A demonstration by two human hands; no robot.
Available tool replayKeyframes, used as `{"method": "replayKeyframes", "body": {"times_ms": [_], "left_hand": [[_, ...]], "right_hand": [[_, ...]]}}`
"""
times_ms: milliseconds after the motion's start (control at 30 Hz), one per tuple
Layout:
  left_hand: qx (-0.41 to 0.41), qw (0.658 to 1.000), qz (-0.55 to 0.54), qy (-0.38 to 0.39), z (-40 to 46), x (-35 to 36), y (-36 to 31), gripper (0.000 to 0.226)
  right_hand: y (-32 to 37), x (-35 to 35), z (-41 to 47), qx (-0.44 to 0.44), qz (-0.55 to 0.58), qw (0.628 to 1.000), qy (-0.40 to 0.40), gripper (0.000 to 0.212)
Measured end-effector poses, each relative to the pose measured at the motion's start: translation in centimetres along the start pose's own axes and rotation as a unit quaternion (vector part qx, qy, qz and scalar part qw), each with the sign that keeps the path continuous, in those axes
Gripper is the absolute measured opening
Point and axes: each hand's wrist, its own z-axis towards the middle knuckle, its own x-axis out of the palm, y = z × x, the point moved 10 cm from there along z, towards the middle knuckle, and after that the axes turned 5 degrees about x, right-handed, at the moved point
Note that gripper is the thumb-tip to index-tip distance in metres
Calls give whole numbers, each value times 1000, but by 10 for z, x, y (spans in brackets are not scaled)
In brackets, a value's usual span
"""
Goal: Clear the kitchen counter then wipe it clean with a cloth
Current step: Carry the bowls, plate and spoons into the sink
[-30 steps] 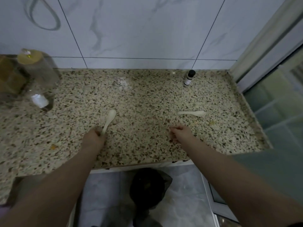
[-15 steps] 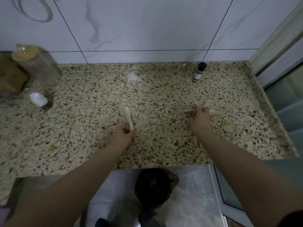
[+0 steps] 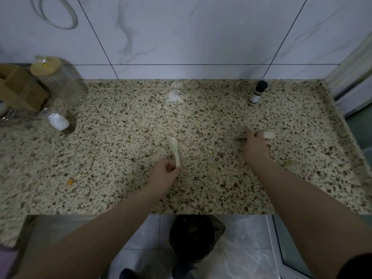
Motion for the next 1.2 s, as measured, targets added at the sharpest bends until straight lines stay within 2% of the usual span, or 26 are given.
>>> {"method": "replayKeyframes", "body": {"times_ms": [167,267,433,633,700,800,867,1033,1200], "left_hand": [[8,1000,-8,4,0,8,-1,22],[10,1000,0,10,-1,13,0,25],[-8,998,-43,34,-9,20,-3,18],[-100,973,-192,84,-33,19,2,8],[-103,968,-213,79,-41,7,-2,8],[-93,968,-230,49,-49,-19,-3,13],[-70,967,-244,23,-56,-42,-3,14],[-55,956,-282,-62,-80,-108,18,9],[-54,927,-337,-155,-123,-200,68,17]], "right_hand": [[12,-1,8,-18,33,999,-28,38],[19,-2,-4,-60,69,994,-52,27],[25,4,-31,-96,84,990,-51,23],[31,-16,-55,-97,155,982,-52,22],[42,-32,-63,-110,186,975,-61,11],[76,-54,-78,-157,237,957,-55,9],[111,-64,-96,-209,261,942,-39,6],[194,-66,-141,-252,391,883,56,11],[297,-33,-208,-244,452,826,231,24]]}}
